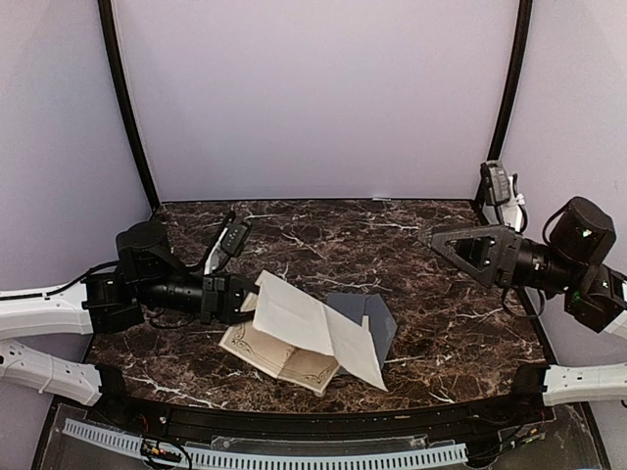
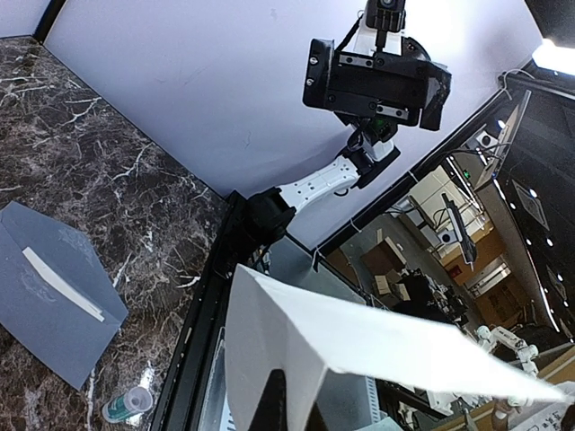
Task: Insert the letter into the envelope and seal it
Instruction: Fold the letter.
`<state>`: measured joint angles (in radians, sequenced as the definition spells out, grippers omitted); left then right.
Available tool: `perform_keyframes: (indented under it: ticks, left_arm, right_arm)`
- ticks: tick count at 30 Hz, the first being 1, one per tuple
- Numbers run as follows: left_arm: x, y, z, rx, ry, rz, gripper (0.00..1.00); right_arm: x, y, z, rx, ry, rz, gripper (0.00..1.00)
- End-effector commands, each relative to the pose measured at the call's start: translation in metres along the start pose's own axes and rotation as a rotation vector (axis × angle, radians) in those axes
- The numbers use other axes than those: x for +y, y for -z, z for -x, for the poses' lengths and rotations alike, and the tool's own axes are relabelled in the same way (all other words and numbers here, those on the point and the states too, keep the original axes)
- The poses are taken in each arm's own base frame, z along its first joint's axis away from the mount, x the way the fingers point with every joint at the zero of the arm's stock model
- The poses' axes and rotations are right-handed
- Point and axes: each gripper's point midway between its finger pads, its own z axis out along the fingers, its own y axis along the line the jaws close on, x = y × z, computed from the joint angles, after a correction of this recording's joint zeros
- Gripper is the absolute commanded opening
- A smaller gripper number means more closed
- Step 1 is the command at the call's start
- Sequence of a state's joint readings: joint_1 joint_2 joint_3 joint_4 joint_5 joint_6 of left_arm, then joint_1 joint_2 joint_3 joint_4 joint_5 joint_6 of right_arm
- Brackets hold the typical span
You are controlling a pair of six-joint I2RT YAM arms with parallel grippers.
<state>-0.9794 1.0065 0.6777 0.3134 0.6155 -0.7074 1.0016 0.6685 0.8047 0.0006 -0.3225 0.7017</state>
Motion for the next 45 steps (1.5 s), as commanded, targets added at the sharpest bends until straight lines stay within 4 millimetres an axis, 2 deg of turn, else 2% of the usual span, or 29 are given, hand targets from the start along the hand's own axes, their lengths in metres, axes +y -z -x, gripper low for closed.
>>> perform_keyframes:
  ticks: [1, 5, 7, 11, 15, 21, 25, 32, 45]
  left_arm:
    - [-0.016, 0.006, -0.001, 0.01, -0.04, -0.068, 0.0]
    - [-0.022, 0.006, -0.003, 0.033, -0.046, -0.096, 0.0]
    - [-0.025, 0.005, -0.004, 0.046, -0.048, -0.111, 0.0]
    - [-0.026, 0.003, -0.003, 0.06, -0.048, -0.118, 0.0]
    - [-0.028, 0.002, -0.004, 0.071, -0.047, -0.132, 0.0]
    - [-0.034, -0.001, -0.007, 0.109, -0.035, -0.176, 0.0]
    - [-0.035, -0.003, -0.01, 0.14, -0.026, -0.191, 0.0]
    - [-0.04, -0.003, -0.012, 0.16, -0.015, -0.217, 0.0]
    - [-0.04, -0.006, -0.015, 0.187, 0.0, -0.232, 0.0]
  right_arm:
    - [-0.026, -0.009, 0.0, -0.005, -0.018, -0.125, 0.93]
    - [-0.042, -0.029, -0.027, 0.125, -0.043, -0.146, 0.94]
    - [-0.04, -0.038, -0.04, 0.184, -0.057, -0.104, 0.9]
    - [-0.023, -0.05, -0.062, 0.266, -0.09, 0.051, 0.8]
    - [-0.01, -0.057, -0.08, 0.324, -0.093, 0.109, 0.76]
    - [0.005, -0.07, -0.101, 0.386, -0.073, 0.173, 0.81]
    - [0.015, -0.081, -0.107, 0.421, -0.051, 0.216, 0.81]
    - [0.018, -0.095, -0.115, 0.466, -0.027, 0.253, 0.78]
    - [0.026, -0.096, -0.137, 0.552, -0.061, 0.321, 0.5]
